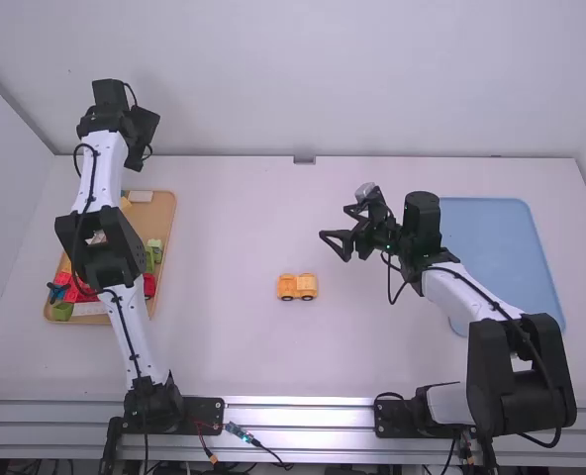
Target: Assemble lego blocks to make yellow taxi
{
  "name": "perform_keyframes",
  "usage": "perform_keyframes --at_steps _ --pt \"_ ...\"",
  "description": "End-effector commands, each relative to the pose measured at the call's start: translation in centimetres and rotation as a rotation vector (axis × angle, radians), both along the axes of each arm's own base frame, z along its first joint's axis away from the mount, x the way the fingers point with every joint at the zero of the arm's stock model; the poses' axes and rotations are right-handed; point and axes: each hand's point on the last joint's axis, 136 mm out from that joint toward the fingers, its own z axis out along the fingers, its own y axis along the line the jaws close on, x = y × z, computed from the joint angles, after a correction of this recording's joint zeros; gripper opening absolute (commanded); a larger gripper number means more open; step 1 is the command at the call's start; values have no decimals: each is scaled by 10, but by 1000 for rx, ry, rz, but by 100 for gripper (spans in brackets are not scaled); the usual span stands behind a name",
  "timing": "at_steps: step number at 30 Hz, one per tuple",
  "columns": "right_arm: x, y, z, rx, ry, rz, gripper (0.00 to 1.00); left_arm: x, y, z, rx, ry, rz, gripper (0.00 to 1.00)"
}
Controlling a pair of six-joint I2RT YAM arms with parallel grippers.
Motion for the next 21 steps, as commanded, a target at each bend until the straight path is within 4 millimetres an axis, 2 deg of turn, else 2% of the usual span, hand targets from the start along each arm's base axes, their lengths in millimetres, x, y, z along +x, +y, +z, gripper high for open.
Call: perform_keyframes --at_steps 1,3,8,14,15,21 --pt "-1 -1 6 4 -21 6 100 -3 22 3 94 12 91 99" --pt "0 -1 6 3 -22 5 100 -6 37 6 141 14 146 99" --pt "0 0 7 5 -31 8 100 -8 48 9 157 4 173 99" --pt "0 0 8 6 -36 8 100 -27 69 6 174 34 333 99" --pt "0 0 8 6 -36 8 100 -34 75 6 177 37 404 99" --pt "0 0 8 6 -35 7 100 -34 81 10 178 8 460 99"
